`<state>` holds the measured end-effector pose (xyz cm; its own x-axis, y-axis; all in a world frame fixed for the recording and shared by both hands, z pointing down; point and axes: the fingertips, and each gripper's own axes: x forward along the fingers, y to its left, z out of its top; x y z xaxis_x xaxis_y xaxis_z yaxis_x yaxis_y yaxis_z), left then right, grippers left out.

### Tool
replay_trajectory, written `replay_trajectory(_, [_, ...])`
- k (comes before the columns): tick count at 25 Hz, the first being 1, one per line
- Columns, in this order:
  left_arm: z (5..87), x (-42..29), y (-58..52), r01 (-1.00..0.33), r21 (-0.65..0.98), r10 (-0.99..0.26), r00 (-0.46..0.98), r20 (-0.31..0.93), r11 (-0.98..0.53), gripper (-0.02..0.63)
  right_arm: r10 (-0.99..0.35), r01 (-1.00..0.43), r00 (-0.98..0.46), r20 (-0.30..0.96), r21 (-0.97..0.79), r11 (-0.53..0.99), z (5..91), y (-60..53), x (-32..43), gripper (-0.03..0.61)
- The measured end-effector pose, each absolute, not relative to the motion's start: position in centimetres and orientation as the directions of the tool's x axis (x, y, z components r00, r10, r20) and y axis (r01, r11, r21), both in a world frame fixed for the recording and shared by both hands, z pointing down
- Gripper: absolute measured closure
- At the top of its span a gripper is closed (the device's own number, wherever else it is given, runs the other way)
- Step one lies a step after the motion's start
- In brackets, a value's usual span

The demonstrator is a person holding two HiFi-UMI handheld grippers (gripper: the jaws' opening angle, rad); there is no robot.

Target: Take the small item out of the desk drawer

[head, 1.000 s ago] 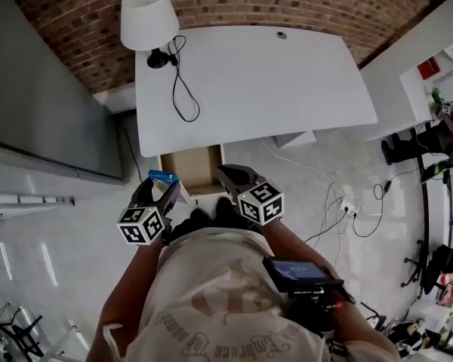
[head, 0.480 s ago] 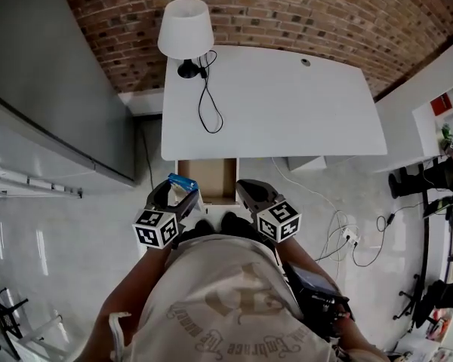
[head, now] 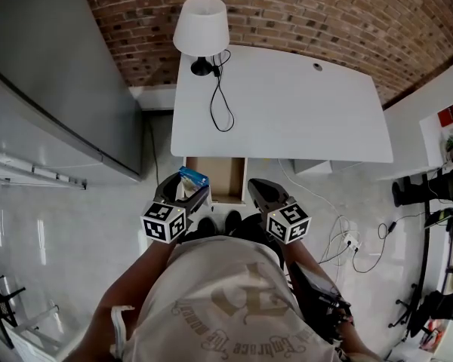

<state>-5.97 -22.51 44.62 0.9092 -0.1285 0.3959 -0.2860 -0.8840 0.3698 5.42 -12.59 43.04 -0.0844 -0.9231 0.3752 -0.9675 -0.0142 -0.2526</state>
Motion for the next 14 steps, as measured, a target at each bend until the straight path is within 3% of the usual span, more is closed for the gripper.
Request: replay_trajectory(14, [46.9,-5.9,-21.4,-0.258,0.388,-0.07,0.897,0.437,-0.885,0.235,-0.92,-0.956,-0.046,0.388,-0.284,-0.073,43.4,-11.5,5.5,0.572])
